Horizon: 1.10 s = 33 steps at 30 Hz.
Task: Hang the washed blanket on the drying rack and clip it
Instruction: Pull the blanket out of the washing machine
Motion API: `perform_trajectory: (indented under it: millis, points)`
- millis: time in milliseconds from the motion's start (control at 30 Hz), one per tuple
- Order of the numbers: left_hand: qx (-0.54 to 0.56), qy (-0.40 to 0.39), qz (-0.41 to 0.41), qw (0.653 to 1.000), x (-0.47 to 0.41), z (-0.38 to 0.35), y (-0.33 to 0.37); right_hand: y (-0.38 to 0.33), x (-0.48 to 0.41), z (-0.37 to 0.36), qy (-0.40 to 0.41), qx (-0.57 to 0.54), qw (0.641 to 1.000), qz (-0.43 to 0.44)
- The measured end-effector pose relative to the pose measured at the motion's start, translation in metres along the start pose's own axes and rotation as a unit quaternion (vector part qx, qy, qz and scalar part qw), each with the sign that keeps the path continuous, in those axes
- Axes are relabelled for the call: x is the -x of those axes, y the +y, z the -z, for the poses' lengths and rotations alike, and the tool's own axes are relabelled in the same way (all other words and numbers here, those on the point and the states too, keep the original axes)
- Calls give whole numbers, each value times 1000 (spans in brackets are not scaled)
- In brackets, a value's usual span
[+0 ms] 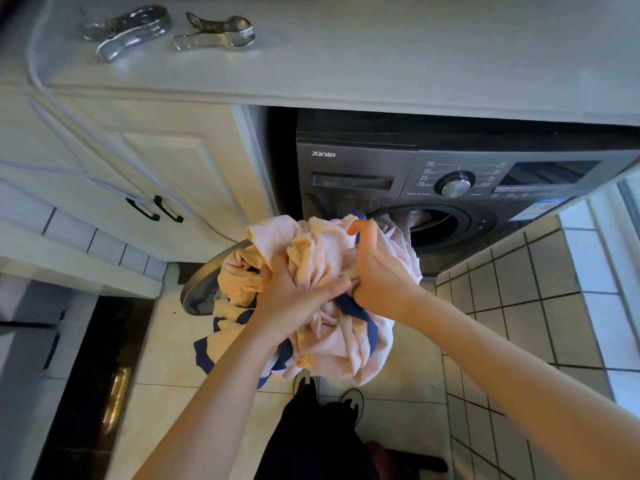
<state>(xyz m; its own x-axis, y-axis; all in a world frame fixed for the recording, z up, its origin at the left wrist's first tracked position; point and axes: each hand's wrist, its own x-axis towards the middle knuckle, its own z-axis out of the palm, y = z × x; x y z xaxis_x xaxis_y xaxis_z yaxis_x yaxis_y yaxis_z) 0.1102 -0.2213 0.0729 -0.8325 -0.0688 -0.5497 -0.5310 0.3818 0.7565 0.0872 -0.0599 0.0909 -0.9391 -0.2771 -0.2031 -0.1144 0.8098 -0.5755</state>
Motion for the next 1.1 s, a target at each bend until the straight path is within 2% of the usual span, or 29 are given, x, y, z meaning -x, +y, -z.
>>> perform_trajectory:
  millis: [133, 267, 367, 533, 700, 767, 933, 1100]
  points:
    - [-116, -17, -11, 993, 3, 5, 9, 1, -2, 0, 1, -11, 1000, -2]
    - [-263, -17, -21, 964, 5, 1, 6, 4, -10, -2, -15, -14, 1000, 11]
    - [-231, 49, -23, 972, 0, 0, 0, 0, -12, -2, 13, -35, 999, 25]
    - [-135, 114, -67, 982, -4, 1, -7, -5, -11, -9, 5, -74, 995, 72]
    - [-135, 152, -101, 974, 3, 17, -9, 13, -14, -6, -86, -122, 982, 113]
    - [-130, 155, -101, 974, 4, 28, -8, 30, -18, -1, -119, -89, 983, 111]
    - [-124, 166, -96, 974, 3, 57, 0, 88, -44, -4, -179, 85, 979, 57]
    - [-106, 172, -86, 976, 7, 72, 10, 121, -96, -32, -192, 220, 951, 101]
